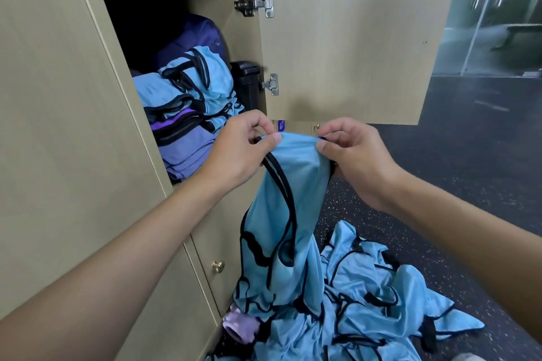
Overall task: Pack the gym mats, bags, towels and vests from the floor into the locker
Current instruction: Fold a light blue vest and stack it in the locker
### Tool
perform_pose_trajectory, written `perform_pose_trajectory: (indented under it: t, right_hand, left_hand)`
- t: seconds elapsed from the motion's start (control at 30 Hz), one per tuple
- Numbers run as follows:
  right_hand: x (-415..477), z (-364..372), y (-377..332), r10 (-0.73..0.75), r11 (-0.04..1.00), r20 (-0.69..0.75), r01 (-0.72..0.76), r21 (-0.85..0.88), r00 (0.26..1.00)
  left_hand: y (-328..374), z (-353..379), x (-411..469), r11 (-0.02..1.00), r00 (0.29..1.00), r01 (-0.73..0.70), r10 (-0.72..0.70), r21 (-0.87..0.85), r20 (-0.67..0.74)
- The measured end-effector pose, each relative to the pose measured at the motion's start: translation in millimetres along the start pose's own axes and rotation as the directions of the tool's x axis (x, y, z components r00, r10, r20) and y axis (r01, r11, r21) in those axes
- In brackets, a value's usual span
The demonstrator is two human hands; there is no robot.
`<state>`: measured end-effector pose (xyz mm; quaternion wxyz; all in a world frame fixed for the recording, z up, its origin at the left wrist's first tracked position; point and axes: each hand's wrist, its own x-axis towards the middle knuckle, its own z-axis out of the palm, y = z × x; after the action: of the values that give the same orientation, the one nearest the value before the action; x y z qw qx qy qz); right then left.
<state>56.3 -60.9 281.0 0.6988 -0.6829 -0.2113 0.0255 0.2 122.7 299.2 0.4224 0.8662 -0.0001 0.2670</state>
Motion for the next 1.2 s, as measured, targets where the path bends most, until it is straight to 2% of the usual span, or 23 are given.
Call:
perform_pose_trajectory:
  t: [0.27,0.43,0.6,0.67,0.73,0.83,0.87,0.93,1.0,1.2]
  right_hand:
    - [3.9,-0.7,-17.8,0.032,0.993,0.003,-0.033,0.114,0.999]
    - [7.1,-1.5,-31.5,0.002,0.99,0.028,-0.006,0.14,1.0]
    - [7.2,-3.5,-42.8,-0.018,0.979,0.064,0.005,0.205,0.998]
    - [4.4,-4.4,-46.3,-0.04,0.989,0.125,0.021,0.148,0.991]
    - [-0.8,-2.3,-45.5,-0.08,0.996,0.19,0.087,-0.03,0.979]
    - [-2.7,2.8,-44.7,-0.135,0.967,0.127,0.158,-0.197,0.983]
    - [-1.1,3.5,-46.3,-0.167,0.963,0.08,0.18,-0.202,0.983]
    - [3.5,2.2,-52.9,-0.2,0.977,-0.008,0.199,-0.076,0.98]
    - [7.8,-0.9,-57.7,-0.214,0.977,-0.048,0.214,-0.009,0.976]
    - [17.6,-4.2,-44.3,-0.161,0.984,-0.094,0.154,-0.085,0.982]
  left_hand:
    - [9.7,10.1,-11.0,0.998,0.988,0.056,-0.056,0.004,0.141]
    - [20.3,13.0,-10.8,0.999,0.996,-0.018,0.022,-0.046,0.086]
    - [32.4,6.3,0.4,0.993,0.993,-0.103,0.099,-0.063,-0.056]
    - [40.0,-0.9,5.4,0.983,0.983,-0.154,0.143,-0.098,-0.114]
    - [47.7,-7.5,8.7,0.971,0.97,-0.211,0.194,-0.11,-0.145]
    - [54.6,-13.4,11.5,0.961,0.957,-0.264,0.251,-0.081,-0.146]
    - [54.6,-14.5,12.9,0.959,0.952,-0.277,0.264,-0.068,-0.153]
    - [53.9,-14.9,15.1,0.956,0.947,-0.289,0.278,-0.046,-0.163]
    - [55.3,-14.0,15.2,0.953,0.947,-0.3,0.295,-0.031,-0.125]
    - [64.2,-12.5,11.8,0.965,0.953,-0.248,0.258,-0.08,0.16]
